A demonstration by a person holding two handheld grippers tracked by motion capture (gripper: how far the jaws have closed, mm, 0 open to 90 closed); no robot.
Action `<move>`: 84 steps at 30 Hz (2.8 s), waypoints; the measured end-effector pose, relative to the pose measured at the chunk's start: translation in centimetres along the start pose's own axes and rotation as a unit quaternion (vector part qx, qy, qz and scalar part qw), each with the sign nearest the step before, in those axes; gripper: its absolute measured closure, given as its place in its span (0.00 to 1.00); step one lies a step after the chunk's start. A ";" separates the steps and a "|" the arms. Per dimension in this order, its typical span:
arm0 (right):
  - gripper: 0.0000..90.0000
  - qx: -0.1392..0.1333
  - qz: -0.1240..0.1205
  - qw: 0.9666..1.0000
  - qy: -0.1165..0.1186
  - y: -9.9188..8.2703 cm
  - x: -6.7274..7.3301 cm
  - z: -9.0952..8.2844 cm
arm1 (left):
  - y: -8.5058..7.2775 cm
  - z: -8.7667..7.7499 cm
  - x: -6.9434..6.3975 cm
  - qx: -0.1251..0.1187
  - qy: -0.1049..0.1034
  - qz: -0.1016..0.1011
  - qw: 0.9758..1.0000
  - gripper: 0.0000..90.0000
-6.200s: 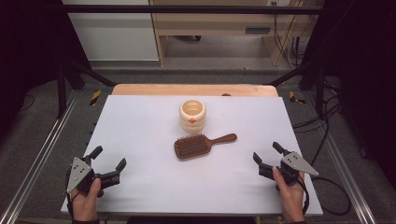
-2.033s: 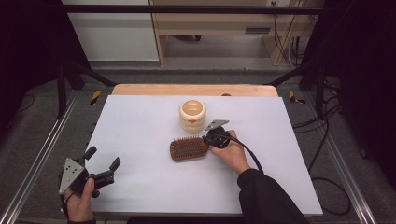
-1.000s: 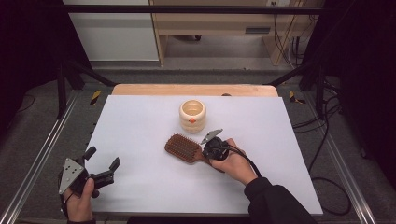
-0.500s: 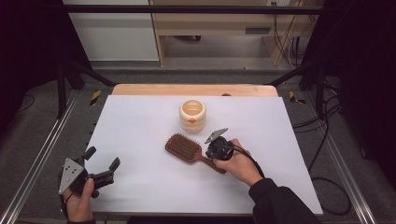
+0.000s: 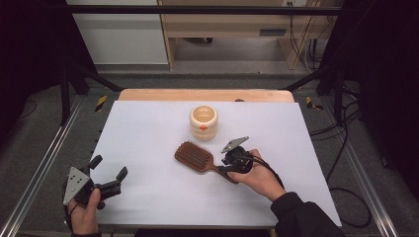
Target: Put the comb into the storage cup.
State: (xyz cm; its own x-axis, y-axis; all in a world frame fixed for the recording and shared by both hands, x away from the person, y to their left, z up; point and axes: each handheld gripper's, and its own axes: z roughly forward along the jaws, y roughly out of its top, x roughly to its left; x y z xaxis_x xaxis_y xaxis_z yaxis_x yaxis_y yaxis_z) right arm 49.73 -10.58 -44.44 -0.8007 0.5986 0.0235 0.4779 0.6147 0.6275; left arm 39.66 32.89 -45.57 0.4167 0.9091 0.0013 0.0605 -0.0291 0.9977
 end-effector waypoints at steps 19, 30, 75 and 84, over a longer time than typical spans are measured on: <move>0.09 0.030 0.008 1.000 -0.003 0.8 0.5 1.4 | 0.0 0.1 0.0 0.002 -0.001 0.000 1.000 0.02; 0.08 0.044 0.003 0.999 -0.007 1.7 1.0 2.3 | 0.0 0.1 0.0 0.002 -0.002 0.001 1.000 0.02; 0.70 0.093 -0.008 0.996 0.001 2.3 1.0 3.5 | 0.0 0.2 -0.2 0.004 -0.004 0.007 1.000 0.02; 0.73 0.096 -0.015 0.995 -0.004 2.3 1.1 3.5 | 0.0 0.2 -0.2 0.004 -0.004 0.007 1.000 0.02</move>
State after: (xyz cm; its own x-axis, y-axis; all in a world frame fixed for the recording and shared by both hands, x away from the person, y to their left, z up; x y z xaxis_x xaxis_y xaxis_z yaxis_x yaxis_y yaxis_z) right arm 51.20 -6.71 -45.67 -0.8129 0.5825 0.0004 0.5150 0.7184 0.4677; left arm 39.75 32.62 -45.59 0.4244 0.9053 0.0150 0.0621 -0.0457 0.9970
